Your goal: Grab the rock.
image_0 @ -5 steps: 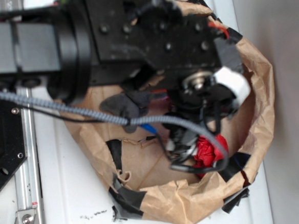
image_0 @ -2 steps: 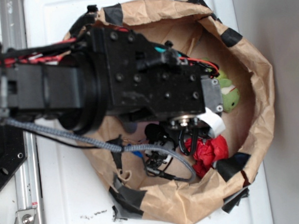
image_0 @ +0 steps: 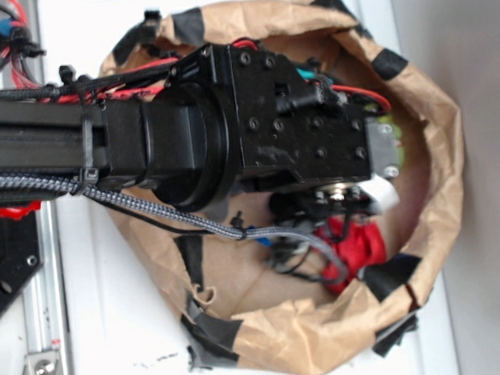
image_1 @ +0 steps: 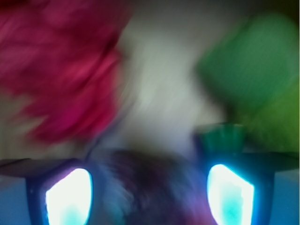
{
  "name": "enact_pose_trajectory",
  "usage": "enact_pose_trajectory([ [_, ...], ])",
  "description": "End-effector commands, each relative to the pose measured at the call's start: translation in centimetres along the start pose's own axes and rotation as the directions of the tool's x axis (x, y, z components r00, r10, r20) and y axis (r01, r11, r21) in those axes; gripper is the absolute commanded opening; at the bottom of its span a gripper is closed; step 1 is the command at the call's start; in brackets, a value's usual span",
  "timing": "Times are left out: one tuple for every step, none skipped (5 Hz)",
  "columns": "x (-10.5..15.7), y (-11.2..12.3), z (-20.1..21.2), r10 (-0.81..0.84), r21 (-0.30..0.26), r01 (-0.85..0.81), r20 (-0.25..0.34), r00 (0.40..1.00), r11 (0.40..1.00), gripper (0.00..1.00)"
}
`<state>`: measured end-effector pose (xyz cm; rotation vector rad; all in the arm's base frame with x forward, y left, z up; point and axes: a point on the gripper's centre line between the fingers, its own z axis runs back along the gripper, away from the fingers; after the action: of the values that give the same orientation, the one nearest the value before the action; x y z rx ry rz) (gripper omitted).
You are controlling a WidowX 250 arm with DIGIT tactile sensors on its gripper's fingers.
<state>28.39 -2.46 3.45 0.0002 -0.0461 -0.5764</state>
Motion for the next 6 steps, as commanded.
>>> enact_pose_trajectory([
  [-1.5, 2.1, -0.1, 0.055, 0.012, -0.055, -0.010, 0.998, 0.998, 1.00],
  [-1.4, 1.7, -0.3, 0.075, 0.027, -0.074, -0.032, 0.997, 0.997, 0.00],
  [-1.2, 1.3, -0.7, 0.088, 0.037, -0.087, -0.016, 0.996, 0.995, 0.00],
  [-0.9, 0.6, -1.1, 0.102, 0.025, -0.101, -0.008, 0.995, 0.995, 0.00],
  [-0.2, -0.5, 0.3, 0.097, 0.017, -0.097, -0.001, 0.995, 0.995, 0.13],
  [0.8, -1.9, 3.8, 0.071, -0.009, -0.071, 0.065, 0.995, 0.997, 0.00],
])
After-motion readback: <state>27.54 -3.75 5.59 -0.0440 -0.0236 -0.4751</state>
